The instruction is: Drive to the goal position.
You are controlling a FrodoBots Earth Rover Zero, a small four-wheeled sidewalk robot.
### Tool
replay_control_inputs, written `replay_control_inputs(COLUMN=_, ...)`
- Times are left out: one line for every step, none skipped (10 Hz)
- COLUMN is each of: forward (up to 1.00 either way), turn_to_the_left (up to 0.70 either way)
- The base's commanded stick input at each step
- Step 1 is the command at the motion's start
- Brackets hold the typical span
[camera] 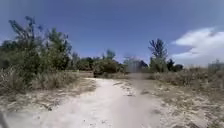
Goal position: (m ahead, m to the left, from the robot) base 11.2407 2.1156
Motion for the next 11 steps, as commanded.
replay_control_inputs(forward=0.45, turn_to_the_left=0.02)
replay_control_inputs(forward=0.45, turn_to_the_left=0.02)
replay_control_inputs(forward=0.45, turn_to_the_left=0.02)
replay_control_inputs(forward=0.45, turn_to_the_left=0.02)
replay_control_inputs(forward=0.45, turn_to_the_left=0.02)
replay_control_inputs(forward=0.45, turn_to_the_left=0.02)
replay_control_inputs(forward=0.45, turn_to_the_left=0.02)
replay_control_inputs(forward=0.45, turn_to_the_left=0.02)
replay_control_inputs(forward=0.45, turn_to_the_left=0.02)
replay_control_inputs(forward=0.45, turn_to_the_left=0.02)
replay_control_inputs(forward=0.45, turn_to_the_left=0.02)
